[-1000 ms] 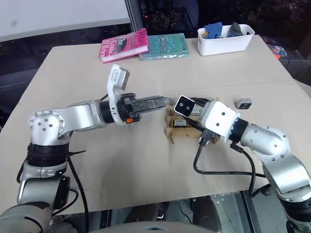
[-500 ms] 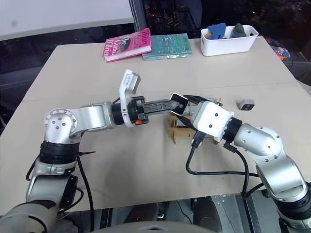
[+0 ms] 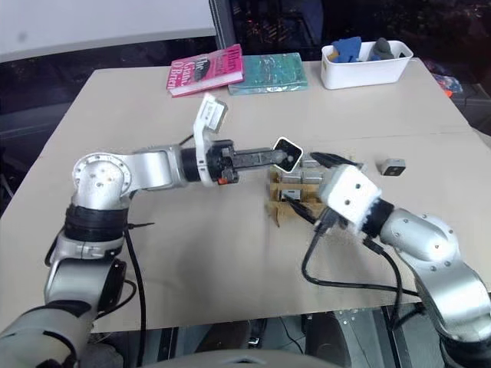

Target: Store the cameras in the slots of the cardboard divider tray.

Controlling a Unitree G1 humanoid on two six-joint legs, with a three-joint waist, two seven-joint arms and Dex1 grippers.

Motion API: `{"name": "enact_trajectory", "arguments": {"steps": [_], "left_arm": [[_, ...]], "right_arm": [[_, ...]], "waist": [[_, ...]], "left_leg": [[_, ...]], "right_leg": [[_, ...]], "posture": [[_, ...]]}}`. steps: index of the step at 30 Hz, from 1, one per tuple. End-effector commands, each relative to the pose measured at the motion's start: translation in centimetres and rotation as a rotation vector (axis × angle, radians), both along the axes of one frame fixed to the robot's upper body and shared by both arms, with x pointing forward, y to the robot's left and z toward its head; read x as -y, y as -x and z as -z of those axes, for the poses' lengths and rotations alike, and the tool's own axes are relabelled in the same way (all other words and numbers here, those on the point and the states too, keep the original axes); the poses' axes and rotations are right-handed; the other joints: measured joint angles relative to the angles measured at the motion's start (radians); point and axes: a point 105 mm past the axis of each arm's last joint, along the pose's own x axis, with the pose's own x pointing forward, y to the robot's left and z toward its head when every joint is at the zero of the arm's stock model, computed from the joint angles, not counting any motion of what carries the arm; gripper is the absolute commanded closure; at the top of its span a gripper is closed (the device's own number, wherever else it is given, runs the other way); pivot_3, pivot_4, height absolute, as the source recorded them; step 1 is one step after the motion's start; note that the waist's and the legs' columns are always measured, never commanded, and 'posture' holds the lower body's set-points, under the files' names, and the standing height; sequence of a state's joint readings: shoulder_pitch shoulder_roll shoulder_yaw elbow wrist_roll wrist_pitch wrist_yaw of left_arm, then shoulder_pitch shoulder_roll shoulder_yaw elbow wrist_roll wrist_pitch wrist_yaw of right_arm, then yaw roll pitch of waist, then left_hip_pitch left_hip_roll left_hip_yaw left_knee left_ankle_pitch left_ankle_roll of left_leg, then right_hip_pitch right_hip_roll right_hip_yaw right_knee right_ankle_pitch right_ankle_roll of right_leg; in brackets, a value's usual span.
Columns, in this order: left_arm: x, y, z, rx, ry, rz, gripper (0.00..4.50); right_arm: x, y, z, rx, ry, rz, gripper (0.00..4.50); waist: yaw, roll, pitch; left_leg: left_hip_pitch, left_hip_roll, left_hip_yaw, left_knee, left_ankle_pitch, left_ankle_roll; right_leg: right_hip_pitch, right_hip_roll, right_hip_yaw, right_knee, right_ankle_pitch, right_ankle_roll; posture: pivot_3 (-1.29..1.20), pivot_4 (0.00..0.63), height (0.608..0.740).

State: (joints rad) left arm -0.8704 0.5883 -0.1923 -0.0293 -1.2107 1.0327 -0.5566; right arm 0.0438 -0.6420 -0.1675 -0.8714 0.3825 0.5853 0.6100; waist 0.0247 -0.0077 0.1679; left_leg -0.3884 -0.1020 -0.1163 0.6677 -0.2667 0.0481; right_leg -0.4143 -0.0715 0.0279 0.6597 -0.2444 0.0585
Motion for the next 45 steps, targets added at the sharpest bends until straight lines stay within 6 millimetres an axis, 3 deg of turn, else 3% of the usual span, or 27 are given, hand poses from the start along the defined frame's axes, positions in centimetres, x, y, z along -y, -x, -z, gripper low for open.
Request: {"name": "enact_trajectory", "arguments": {"steps": [1, 6, 11, 17, 23, 36, 45], "left_arm": [[1.8, -0.3, 1.4, 0.184, -0.105, 0.116, 3.77], [3.6, -0.9, 4.0, 0.356, -0.235, 0.259, 3.77], [5.4, -2.7, 5.0, 0.501, -0.339, 0.287, 3.77], [6.4, -3.4, 6.2, 0.566, -0.409, 0.329, 3.77], [6.3, -3.8, 6.8, 0.591, -0.472, 0.347, 3.77], [5.3, -3.3, 5.8, 0.578, -0.489, 0.365, 3.77], [5.4, -3.0, 6.6, 0.544, -0.538, 0.402, 3.77]], "right_arm": [[1.4, 2.5, -1.6, 0.052, -0.010, 0.007, 0.05], [2.7, 4.6, -1.2, -0.019, -0.057, 0.035, 0.05], [4.0, 4.8, -1.2, -0.017, -0.050, 0.099, 0.05], [4.1, 4.9, -1.1, -0.012, -0.044, 0.113, 0.05], [4.1, 4.9, -1.0, -0.012, -0.038, 0.118, 0.05], [4.3, 4.7, -0.7, -0.005, -0.033, 0.137, 0.05], [4.3, 4.4, -0.4, -0.007, -0.027, 0.138, 0.05]], "waist": [[0.001, 0.000, 0.000], [-0.013, 0.000, 0.000], [-0.010, 0.000, 0.000], [-0.012, 0.000, 0.000], [-0.011, -0.001, 0.000], [-0.011, -0.001, 0.000], [-0.012, -0.001, 0.000]], "left_leg": [[0.000, 0.000, 0.000, 0.000, 0.000, 0.000], [0.001, 0.002, 0.000, -0.001, 0.000, 0.000], [0.000, 0.002, 0.001, 0.000, 0.000, 0.001], [-0.001, 0.001, 0.001, 0.001, -0.001, 0.001], [-0.002, 0.001, 0.000, 0.001, -0.001, 0.002], [-0.001, 0.001, 0.000, 0.002, -0.001, 0.002], [-0.001, 0.001, 0.000, 0.002, -0.001, 0.002]], "right_leg": [[0.000, 0.000, 0.000, -0.001, 0.000, 0.000], [0.000, 0.000, 0.001, -0.001, 0.000, 0.000], [0.001, 0.000, 0.001, 0.000, 0.000, 0.000], [0.000, 0.000, 0.000, 0.000, 0.000, 0.001], [0.000, 0.000, -0.001, 0.000, 0.000, 0.001], [0.000, 0.001, -0.004, 0.001, 0.000, 0.001], [0.000, 0.001, -0.004, 0.002, 0.000, 0.001]], "posture": [[0.00, 0.150, 0.740], [0.00, 0.150, 0.740], [0.00, 0.150, 0.740], [0.00, 0.150, 0.740], [0.00, 0.150, 0.740], [0.00, 0.150, 0.740], [0.00, 0.150, 0.740]]}}
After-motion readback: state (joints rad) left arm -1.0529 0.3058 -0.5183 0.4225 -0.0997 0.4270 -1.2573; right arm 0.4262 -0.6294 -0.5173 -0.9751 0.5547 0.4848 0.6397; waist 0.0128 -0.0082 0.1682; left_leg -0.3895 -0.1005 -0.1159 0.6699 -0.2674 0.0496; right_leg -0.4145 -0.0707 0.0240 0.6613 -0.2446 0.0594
